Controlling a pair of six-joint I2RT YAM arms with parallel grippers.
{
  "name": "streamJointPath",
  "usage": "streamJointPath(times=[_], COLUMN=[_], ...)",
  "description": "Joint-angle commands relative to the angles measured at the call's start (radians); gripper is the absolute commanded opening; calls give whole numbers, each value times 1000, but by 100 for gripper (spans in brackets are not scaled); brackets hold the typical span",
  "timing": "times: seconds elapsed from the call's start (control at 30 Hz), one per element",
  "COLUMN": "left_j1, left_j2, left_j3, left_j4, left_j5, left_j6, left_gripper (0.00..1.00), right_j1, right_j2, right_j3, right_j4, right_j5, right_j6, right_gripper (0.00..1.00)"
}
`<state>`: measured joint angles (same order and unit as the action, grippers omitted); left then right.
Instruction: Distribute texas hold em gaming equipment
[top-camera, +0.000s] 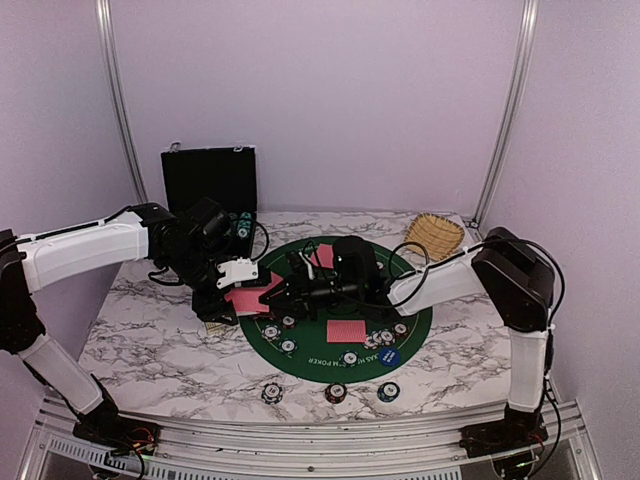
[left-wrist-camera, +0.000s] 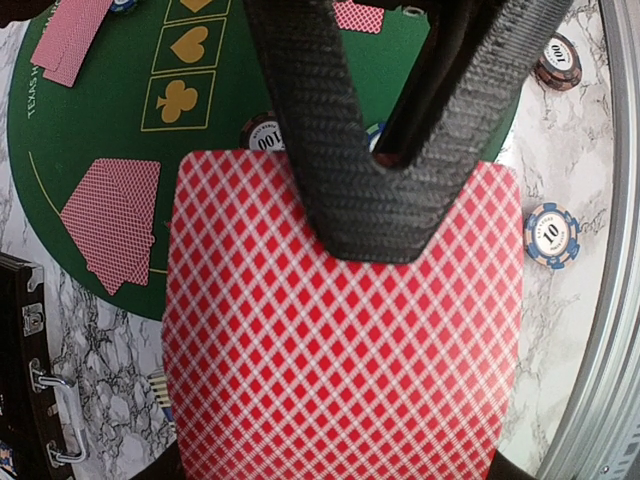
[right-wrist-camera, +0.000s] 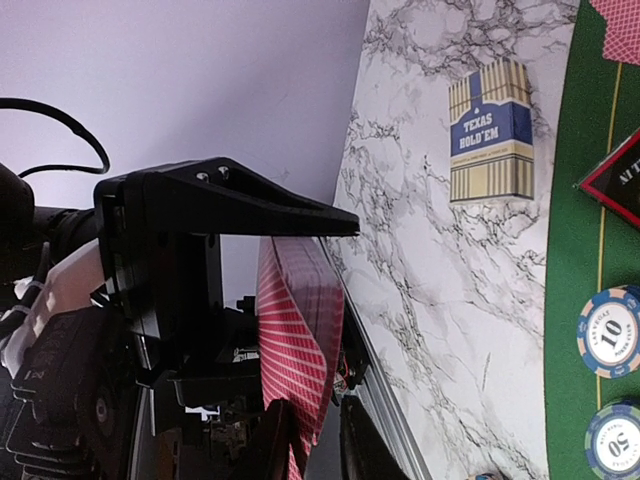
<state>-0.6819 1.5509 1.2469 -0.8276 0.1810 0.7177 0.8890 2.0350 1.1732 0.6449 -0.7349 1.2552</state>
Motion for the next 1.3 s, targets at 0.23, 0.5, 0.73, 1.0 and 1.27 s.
streamJointPath(times=[0.23, 0.5, 0.73, 1.0, 1.27], left_j1=[-2, -2, -1, -2, -1], left_j2=[5, 8, 8, 5, -4], left_j3=[10, 10, 10, 7, 1], left_j4=[4, 4, 4, 4, 4], left_j5=[-8, -9, -19, -20, -15], left_j6=[8, 9, 13, 14, 13], left_gripper=[10, 10, 10, 10, 10], right_j1=[1, -2, -28, -73, -143], right_j2=[-81, -76, -105, -214, -356], right_j3=[-27, -49, -106, -231, -378], right_j4=[-13, 45, 113, 65, -66], right_j5=[5, -8, -18, -26, -38], right_j6=[-4, 46, 95, 65, -12], right_gripper=[8, 0, 0, 0, 0])
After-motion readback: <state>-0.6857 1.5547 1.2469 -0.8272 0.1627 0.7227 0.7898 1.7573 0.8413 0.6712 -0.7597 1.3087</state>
